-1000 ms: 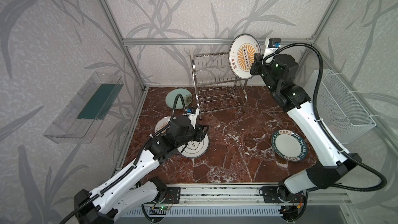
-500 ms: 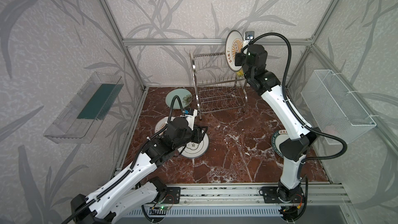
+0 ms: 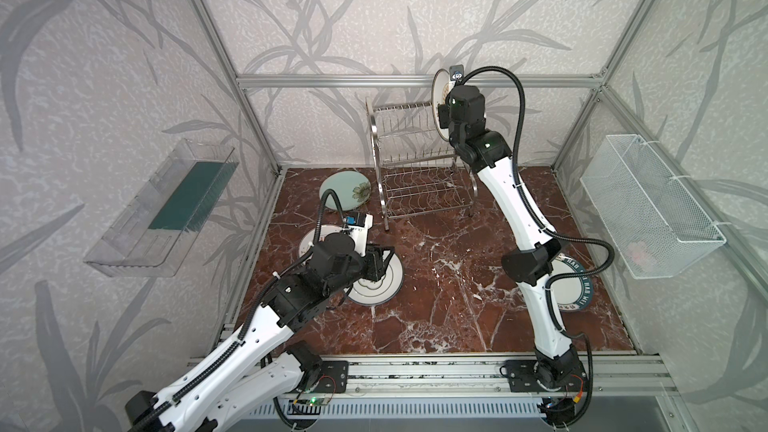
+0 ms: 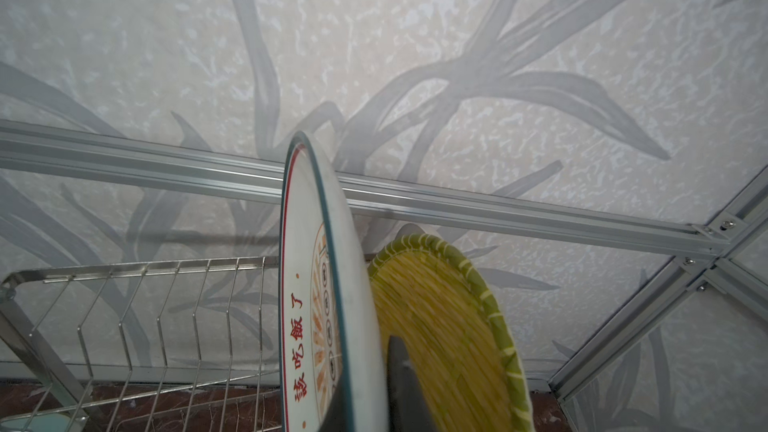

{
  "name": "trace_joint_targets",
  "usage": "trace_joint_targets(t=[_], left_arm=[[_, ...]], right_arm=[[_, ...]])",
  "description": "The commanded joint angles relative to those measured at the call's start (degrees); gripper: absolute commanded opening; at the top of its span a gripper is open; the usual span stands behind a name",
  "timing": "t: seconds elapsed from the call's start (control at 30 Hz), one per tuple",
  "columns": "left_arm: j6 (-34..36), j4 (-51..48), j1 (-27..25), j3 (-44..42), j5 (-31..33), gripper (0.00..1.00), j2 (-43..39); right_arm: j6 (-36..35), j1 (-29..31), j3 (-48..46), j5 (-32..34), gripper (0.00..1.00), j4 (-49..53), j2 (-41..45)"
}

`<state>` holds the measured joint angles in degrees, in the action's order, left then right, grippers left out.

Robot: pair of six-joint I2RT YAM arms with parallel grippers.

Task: Load the plates into the dish rack
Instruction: 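Lower the sunburst plate into the rack's upper tier beside the bamboo tray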

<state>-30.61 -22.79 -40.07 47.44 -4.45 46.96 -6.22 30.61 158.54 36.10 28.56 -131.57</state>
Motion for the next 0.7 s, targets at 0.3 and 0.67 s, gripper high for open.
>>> trace_joint_targets(t=[0.3,0.67], left_arm=[[-0.5,-1.4,-0.2,-0.8,0.9,0.46,-0.7],[-0.5,-1.7,-0.2,-0.3,0.9,0.46,-0.6]], right_arm=[[-1.4,-0.2,0.1,3.5,0.0,-2.8,2.1],[2.9,-2.2,1.2,1.2,0.0,-1.1,2.9]])
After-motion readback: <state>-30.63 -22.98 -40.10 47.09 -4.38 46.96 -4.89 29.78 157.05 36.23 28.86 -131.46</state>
